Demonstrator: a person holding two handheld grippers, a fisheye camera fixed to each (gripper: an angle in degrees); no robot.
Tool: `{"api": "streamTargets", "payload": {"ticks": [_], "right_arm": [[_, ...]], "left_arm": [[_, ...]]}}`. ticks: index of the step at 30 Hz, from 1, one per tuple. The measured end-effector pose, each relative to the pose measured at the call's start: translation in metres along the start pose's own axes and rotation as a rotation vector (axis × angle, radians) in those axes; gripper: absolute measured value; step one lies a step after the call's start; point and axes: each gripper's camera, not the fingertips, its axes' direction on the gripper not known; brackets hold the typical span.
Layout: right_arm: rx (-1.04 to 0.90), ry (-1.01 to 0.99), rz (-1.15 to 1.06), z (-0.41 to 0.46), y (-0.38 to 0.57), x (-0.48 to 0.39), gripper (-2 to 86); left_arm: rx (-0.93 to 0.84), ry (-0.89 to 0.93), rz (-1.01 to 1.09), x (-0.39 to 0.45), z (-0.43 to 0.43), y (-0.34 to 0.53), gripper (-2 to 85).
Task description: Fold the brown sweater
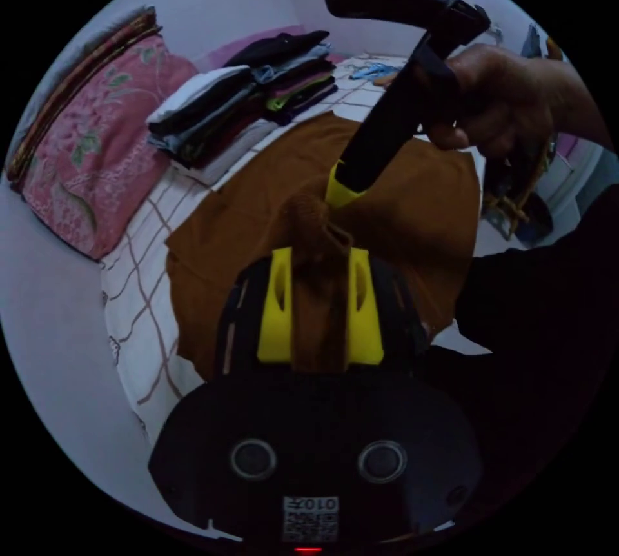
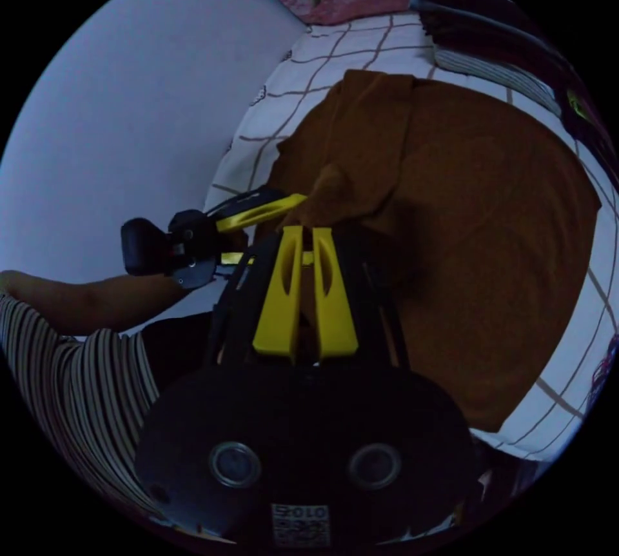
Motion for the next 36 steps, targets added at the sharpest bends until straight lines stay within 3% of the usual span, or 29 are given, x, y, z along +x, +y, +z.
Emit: {"api": "streamTargets", "payload": {"ticks": [2,9,17,26,36], "right_arm": [[-0.015,0.01,-0.026,-0.001,-0.003,-0.002,4.7],[-0.044,0.104,-0.168,-0.032,0.001,-0.013,4.6],[-0.208,0.081,-0.07,0.004,0.019,0.014,4.1],[-0.289,0.176,-0.076,0.026,0.028,0.021,2.9],[-0.173,0.101,-0.043,0.002,0.022,0.034,5.1]], "left_arm": [[0.026,-0.053,-0.008,0.007,-0.01,-0.009,1.6],[0.014,-0.052,0.048,0.021,-0.038,-0.042,-0.2],[-0.208,0.011,0.226,0.082,0.009,-0.072,-0.3],[-0.274,0.072,0.207,0.085,0.039,-0.089,-0.2],[-0.291,0.159,0.212,0.074,0.074,-0.114,4.7]]}}
